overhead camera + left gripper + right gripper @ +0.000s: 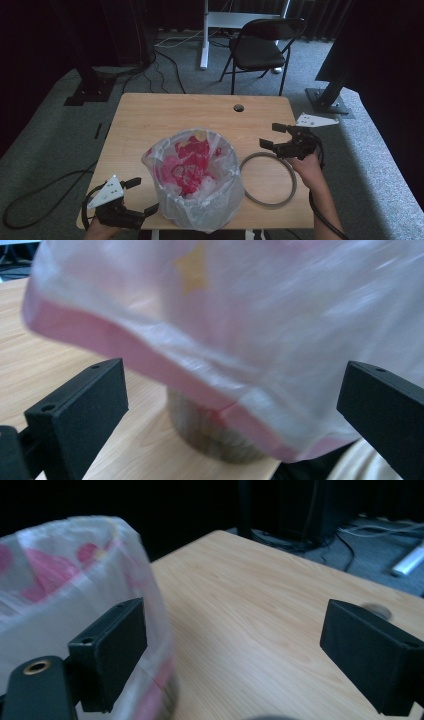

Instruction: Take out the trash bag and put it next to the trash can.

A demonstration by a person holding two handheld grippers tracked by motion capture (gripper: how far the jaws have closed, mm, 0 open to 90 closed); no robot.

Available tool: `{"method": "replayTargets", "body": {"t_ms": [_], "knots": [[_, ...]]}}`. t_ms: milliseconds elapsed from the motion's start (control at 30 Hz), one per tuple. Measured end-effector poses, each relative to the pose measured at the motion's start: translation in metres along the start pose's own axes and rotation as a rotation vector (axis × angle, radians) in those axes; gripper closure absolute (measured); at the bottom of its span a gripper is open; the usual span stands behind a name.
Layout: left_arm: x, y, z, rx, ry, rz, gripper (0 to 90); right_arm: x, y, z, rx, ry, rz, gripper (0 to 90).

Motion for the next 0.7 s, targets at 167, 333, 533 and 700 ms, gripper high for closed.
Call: {"method": "replayTargets", "body": {"t_ms": [167, 333, 533, 700], "knots": [[-0.008, 0.005, 0.021, 0.089, -0.002, 0.0, 0.0, -0.014, 0.015, -0.023, -0.08, -0.016, -0.008, 10.8], [-0.01, 0.013, 0.032, 0.128, -0.018, 0.005, 0.0, -0.019, 0.033, -0.044, -0.16, -0.014, -0.043, 10.8], [-0.008, 0.026, 0.038, 0.088, -0.018, -0.019, 0.0, -0.012, 0.072, -0.058, -0.206, -0.01, -0.146, 10.8], [-0.007, 0.029, 0.041, 0.037, -0.009, -0.031, 0.0, -0.004, 0.094, -0.067, -0.231, -0.017, -0.202, 11.0]]}}
Point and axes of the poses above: each handheld gripper's, and its own axes: y roughly forward along the jaws, x roughly out of its underside, z roughly to its right, the point moved 6 cm from there along y, roughly forward along the jaws, and after that the axes turned 14 degrees about z, right-handed, at the moved point
